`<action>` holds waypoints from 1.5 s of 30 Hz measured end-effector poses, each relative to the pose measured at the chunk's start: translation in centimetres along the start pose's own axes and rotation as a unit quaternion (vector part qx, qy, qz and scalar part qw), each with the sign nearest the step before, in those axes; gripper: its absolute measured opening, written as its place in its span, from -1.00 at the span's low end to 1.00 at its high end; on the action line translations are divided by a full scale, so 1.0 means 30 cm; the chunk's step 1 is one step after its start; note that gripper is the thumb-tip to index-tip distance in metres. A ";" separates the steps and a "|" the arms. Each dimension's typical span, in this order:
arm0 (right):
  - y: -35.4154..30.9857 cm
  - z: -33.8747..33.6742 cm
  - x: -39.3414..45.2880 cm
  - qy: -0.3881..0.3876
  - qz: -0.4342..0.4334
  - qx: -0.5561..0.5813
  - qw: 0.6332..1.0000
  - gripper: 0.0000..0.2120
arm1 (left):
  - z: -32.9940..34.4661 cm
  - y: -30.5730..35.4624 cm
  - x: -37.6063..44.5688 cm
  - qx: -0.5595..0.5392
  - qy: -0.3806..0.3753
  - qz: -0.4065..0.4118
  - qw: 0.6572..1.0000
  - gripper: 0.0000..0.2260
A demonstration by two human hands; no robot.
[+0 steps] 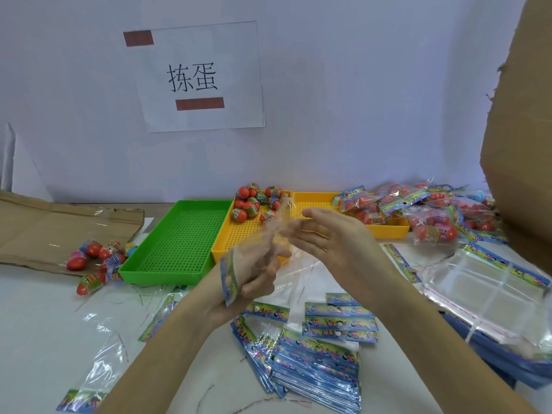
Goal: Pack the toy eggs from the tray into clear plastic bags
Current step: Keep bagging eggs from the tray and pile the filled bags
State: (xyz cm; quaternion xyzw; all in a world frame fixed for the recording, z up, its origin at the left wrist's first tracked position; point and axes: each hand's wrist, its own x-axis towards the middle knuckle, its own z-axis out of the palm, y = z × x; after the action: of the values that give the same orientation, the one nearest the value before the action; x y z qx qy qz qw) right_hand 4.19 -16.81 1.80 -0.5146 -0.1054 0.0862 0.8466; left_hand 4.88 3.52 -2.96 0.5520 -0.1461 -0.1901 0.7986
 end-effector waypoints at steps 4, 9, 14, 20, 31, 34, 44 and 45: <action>0.005 0.009 -0.012 -0.044 -0.055 -0.215 0.974 -0.68 | 0.030 0.010 0.002 -0.090 -0.010 -0.082 0.992 -0.61; 0.003 0.007 -0.022 -0.037 -0.128 -0.312 0.941 -0.84 | 0.052 0.019 -0.017 -0.069 -0.015 -0.104 0.992 -0.56; -0.029 -0.048 -0.004 0.071 -0.164 -0.400 0.899 -0.85 | 0.044 0.057 -0.002 -0.018 0.109 0.001 0.994 -0.17; -0.022 -0.067 0.006 0.046 -0.112 -0.362 0.924 -0.87 | 0.055 0.054 -0.028 0.237 0.160 0.117 0.951 -0.42; 0.004 -0.066 0.006 0.098 -0.085 -0.426 0.895 -0.85 | 0.054 0.027 -0.023 0.240 0.104 0.094 0.961 -0.30; -0.005 -0.063 0.007 0.058 -0.041 -0.313 0.947 -0.76 | 0.061 0.016 -0.023 0.248 0.182 0.136 0.942 -0.53; -0.022 -0.068 0.003 -0.096 0.107 -0.110 0.984 -0.74 | 0.038 0.054 -0.037 0.282 0.207 0.169 0.922 -0.63; -0.024 -0.069 0.003 -0.108 0.113 -0.098 0.983 -0.74 | 0.037 0.055 -0.037 0.279 0.198 0.166 0.925 -0.63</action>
State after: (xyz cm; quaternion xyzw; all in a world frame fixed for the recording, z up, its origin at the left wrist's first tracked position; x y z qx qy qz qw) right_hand 4.86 -18.90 1.52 -0.5912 -0.1451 0.2253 0.7607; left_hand 3.65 3.66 -1.05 0.7466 -0.1215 0.1066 0.6453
